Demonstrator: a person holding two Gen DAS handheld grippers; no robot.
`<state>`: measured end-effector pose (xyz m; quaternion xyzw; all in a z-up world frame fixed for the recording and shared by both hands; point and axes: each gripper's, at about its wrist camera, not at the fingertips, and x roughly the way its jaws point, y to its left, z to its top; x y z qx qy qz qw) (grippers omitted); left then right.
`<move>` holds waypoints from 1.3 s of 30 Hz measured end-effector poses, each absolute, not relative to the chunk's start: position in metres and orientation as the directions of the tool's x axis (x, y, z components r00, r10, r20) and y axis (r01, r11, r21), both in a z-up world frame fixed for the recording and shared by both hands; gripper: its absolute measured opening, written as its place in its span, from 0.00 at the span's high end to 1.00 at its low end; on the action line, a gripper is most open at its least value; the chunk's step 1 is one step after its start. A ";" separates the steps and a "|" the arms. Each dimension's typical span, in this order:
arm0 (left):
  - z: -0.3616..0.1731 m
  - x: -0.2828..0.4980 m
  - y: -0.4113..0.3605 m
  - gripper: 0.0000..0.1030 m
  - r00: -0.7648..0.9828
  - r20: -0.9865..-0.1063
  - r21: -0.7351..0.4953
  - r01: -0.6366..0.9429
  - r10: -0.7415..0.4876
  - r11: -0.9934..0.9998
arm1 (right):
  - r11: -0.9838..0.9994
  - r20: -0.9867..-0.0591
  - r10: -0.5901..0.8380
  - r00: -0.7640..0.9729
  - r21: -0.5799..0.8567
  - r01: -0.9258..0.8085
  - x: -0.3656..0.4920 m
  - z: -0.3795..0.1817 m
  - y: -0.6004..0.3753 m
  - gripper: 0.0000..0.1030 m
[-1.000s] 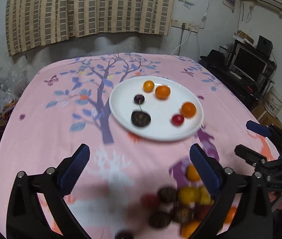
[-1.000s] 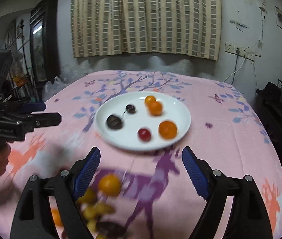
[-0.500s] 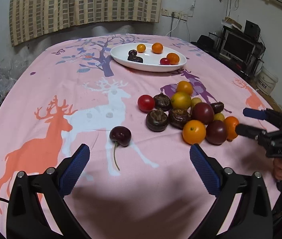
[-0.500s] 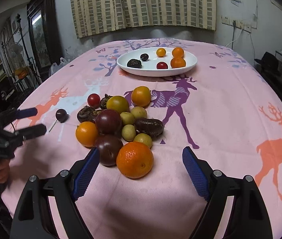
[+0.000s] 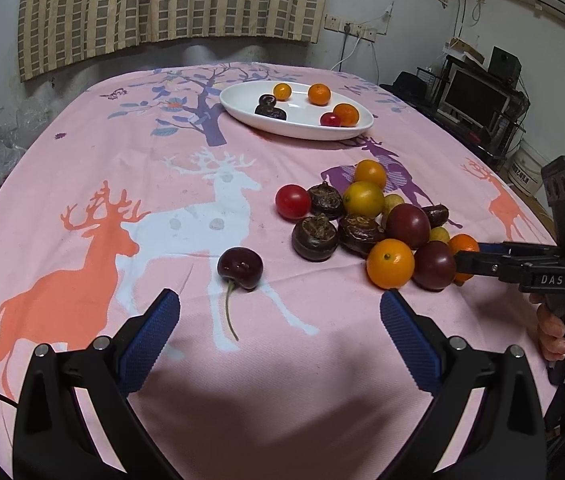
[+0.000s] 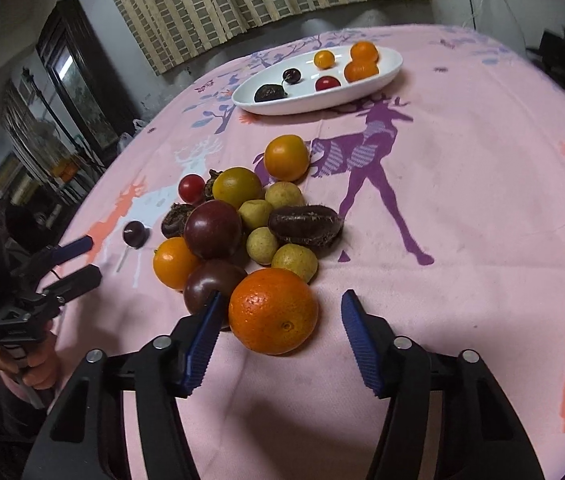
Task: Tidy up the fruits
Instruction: 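Carry a dark cherry in the left tool while the right tool carries an orange to the plate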
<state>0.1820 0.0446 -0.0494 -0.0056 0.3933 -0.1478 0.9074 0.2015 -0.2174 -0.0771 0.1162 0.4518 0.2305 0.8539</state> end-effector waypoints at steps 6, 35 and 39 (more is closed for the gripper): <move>-0.049 0.200 0.050 0.19 0.645 -0.718 -0.119 0.259 -0.263 0.959 | 0.842 -0.653 0.536 0.535 0.462 -0.279 0.194 -0.071 -0.230 0.59; 0.005 0.370 -0.008 0.71 0.588 -0.731 -0.177 0.326 -0.346 0.928 | 0.906 -0.533 0.413 0.738 0.324 -0.273 0.343 -0.005 -0.225 0.58; -0.006 0.438 -0.040 0.71 0.577 -0.762 -0.129 0.311 -0.295 0.942 | 0.927 -0.581 0.368 0.726 0.290 -0.238 0.405 -0.021 -0.215 0.58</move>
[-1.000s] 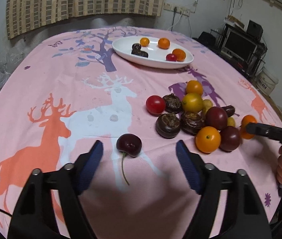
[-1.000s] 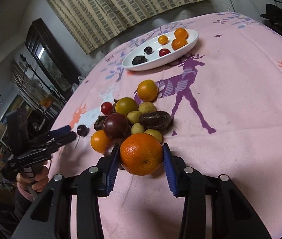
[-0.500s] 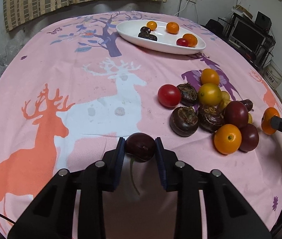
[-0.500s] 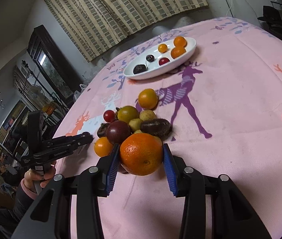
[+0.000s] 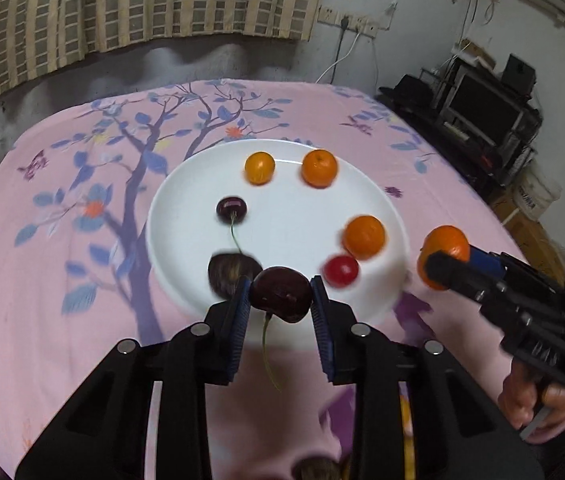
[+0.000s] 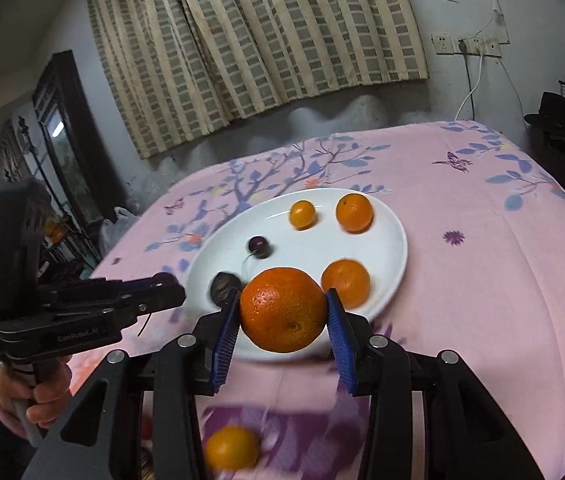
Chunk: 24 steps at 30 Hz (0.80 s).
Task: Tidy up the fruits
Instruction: 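Carry a dark cherry in the left tool while the right tool carries an orange to the plate, then return both tools to the fruit pile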
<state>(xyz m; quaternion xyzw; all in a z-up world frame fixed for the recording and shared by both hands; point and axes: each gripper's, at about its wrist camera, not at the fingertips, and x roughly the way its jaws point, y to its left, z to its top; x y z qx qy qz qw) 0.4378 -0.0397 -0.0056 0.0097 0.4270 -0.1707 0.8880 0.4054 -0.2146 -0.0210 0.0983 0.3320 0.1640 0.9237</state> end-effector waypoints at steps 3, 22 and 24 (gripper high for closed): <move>-0.020 0.465 -0.053 0.71 0.566 -0.787 -0.079 0.304 -0.247 0.949 | 0.929 -0.612 0.366 0.701 0.283 -0.238 0.430 -0.036 -0.209 0.58; -0.008 0.267 0.012 0.04 0.682 -0.701 -0.088 0.208 -0.209 0.974 | 0.943 -0.571 0.317 0.757 0.103 -0.317 0.209 -0.013 -0.199 0.18; -0.018 0.244 0.016 0.04 0.684 -0.701 -0.093 0.192 -0.201 0.977 | 0.947 -0.587 0.304 0.750 0.105 -0.302 0.188 -0.022 -0.194 0.17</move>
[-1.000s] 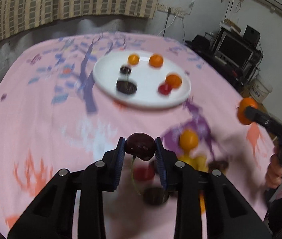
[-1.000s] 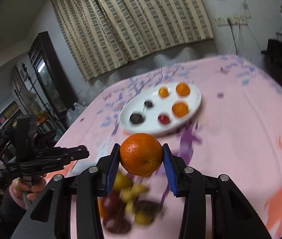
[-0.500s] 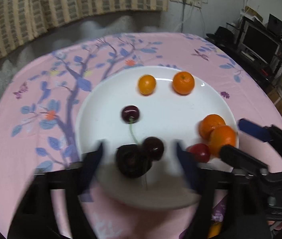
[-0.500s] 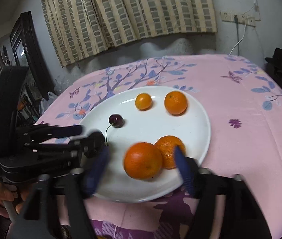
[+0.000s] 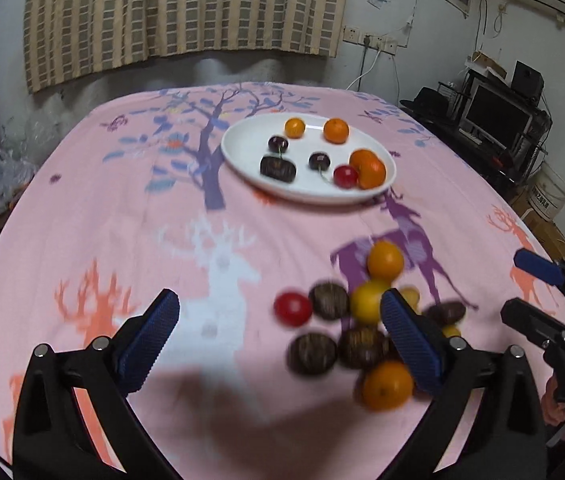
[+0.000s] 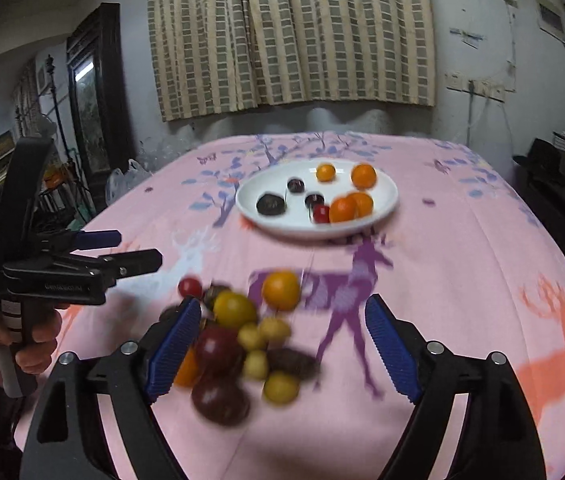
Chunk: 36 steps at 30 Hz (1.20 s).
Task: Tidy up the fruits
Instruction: 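Return both tools to the fruit pile, then carry an orange in the left tool while the right tool carries a dark plum to the plate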
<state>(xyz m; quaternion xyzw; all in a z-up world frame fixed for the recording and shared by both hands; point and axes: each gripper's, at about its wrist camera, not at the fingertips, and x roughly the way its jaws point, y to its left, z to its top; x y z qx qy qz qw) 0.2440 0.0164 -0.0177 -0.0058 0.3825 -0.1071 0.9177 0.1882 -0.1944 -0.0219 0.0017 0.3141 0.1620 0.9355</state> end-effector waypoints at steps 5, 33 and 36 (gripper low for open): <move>-0.035 0.215 0.022 0.04 0.716 -0.686 -0.023 0.159 -0.131 0.987 | 0.949 -0.672 0.282 0.685 0.090 -0.302 0.169 -0.048 -0.176 0.17; -0.046 0.202 -0.002 0.15 0.581 -0.715 -0.189 0.375 -0.389 0.908 | 0.937 -0.671 0.350 0.654 0.263 -0.231 0.169 -0.046 -0.200 0.61; -0.053 0.203 -0.025 0.28 0.561 -0.742 -0.138 0.409 -0.368 0.902 | 0.933 -0.662 0.359 0.658 0.280 -0.227 0.167 -0.046 -0.206 0.61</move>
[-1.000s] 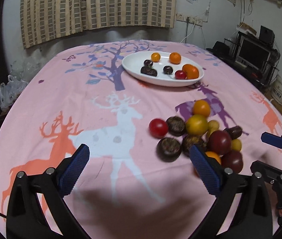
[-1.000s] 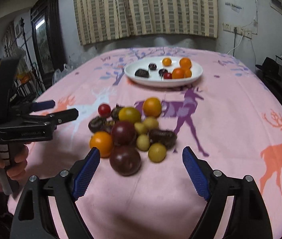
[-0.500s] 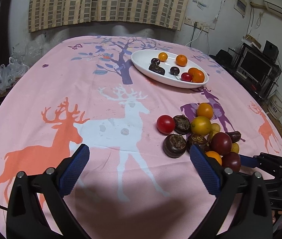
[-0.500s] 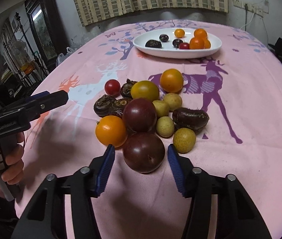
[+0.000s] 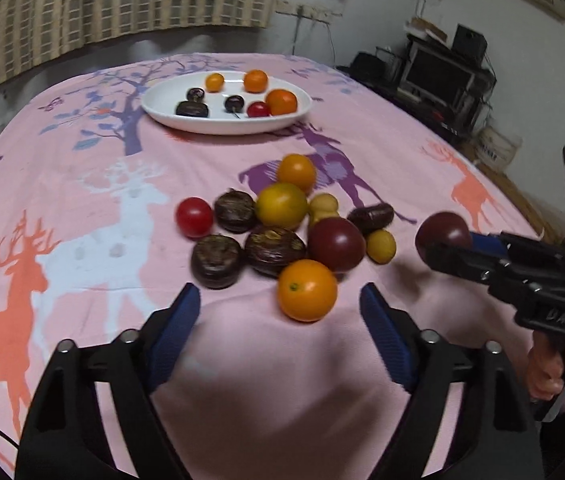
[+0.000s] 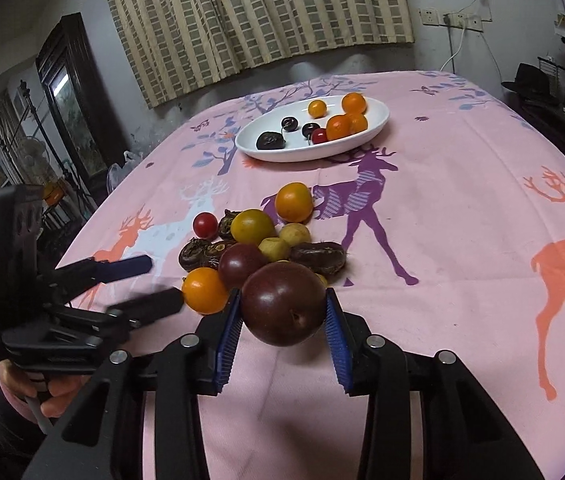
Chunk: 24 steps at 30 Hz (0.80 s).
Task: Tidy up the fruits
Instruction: 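Carry an orange in the left tool while the right tool carries a dark plum to the plate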
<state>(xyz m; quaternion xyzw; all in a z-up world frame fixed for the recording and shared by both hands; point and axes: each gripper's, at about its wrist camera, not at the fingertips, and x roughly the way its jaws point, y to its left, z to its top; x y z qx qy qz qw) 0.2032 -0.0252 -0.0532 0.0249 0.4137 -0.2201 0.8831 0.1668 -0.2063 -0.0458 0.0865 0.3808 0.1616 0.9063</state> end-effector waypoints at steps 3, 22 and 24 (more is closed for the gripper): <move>-0.061 0.207 -0.038 0.39 0.539 -0.763 -0.120 0.424 -0.356 0.898 | 0.929 -0.657 0.368 0.658 0.293 -0.227 0.166 -0.048 -0.211 0.60; -0.026 0.236 -0.023 0.64 0.521 -0.736 -0.215 0.427 -0.433 0.878 | 0.919 -0.597 0.390 0.701 0.303 -0.253 0.207 -0.028 -0.231 0.60; -0.006 0.262 -0.020 0.64 0.550 -0.713 -0.214 0.419 -0.434 0.883 | 0.918 -0.578 0.393 0.715 0.297 -0.264 0.229 -0.018 -0.230 0.60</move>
